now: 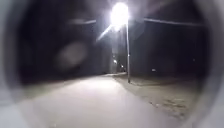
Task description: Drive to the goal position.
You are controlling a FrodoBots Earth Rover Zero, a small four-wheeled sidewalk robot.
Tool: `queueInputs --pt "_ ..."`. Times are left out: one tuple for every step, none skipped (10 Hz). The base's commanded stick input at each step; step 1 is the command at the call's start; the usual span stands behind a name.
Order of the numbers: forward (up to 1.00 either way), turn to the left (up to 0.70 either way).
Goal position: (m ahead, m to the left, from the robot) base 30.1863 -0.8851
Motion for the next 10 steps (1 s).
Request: queueInputs --pt "1.0 0.0" --pt "1.0 0.0" --pt "1.0 0.0" --pt "1.0 0.0" --pt "1.0 0.0" --pt "1.0 0.0" --pt "1.0 0.0" --pt "1.0 0.0" --pt "1.0 0.0" --pt "1.0 0.0"
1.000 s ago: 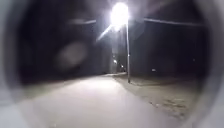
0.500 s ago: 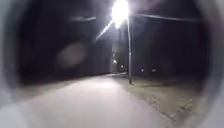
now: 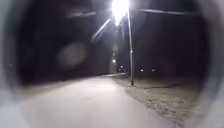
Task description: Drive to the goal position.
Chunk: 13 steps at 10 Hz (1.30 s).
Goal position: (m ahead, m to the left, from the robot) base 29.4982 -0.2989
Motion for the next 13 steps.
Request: queueInputs --pt "1.0 0.0" --pt "1.0 0.0" --pt "1.0 0.0" --pt "1.0 0.0" --pt "1.0 0.0" --pt "1.0 0.0" --pt "1.0 0.0" --pt "1.0 0.0" --pt "1.0 0.0" --pt "1.0 0.0" --pt "1.0 0.0" --pt "1.0 0.0" --pt "1.0 0.0"
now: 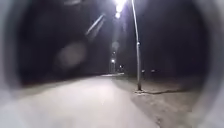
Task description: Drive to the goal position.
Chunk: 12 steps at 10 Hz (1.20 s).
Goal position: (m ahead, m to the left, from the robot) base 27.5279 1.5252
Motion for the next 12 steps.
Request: queueInputs --pt "1.0 0.0" --pt "1.0 0.18" --pt "1.0 0.27" --pt "1.0 0.27" --pt "1.0 0.27" --pt "1.0 0.27" --pt "1.0 0.27" --pt "1.0 0.27" --pt "1.0 0.0" --pt "1.0 0.0" --pt "1.0 0.0" --pt "1.0 0.0"
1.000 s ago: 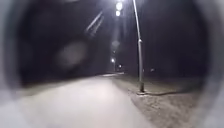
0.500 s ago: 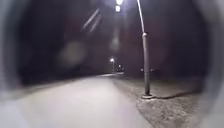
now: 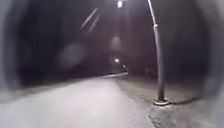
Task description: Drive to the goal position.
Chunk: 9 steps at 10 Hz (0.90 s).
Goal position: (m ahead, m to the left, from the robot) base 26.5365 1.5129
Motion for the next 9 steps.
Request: queueInputs --pt "1.0 0.0" --pt "1.0 0.0" --pt "1.0 0.0" --pt "1.0 0.0" --pt "1.0 0.0" --pt "1.0 0.0" --pt "1.0 0.0" --pt "1.0 0.0" --pt "1.0 0.0"
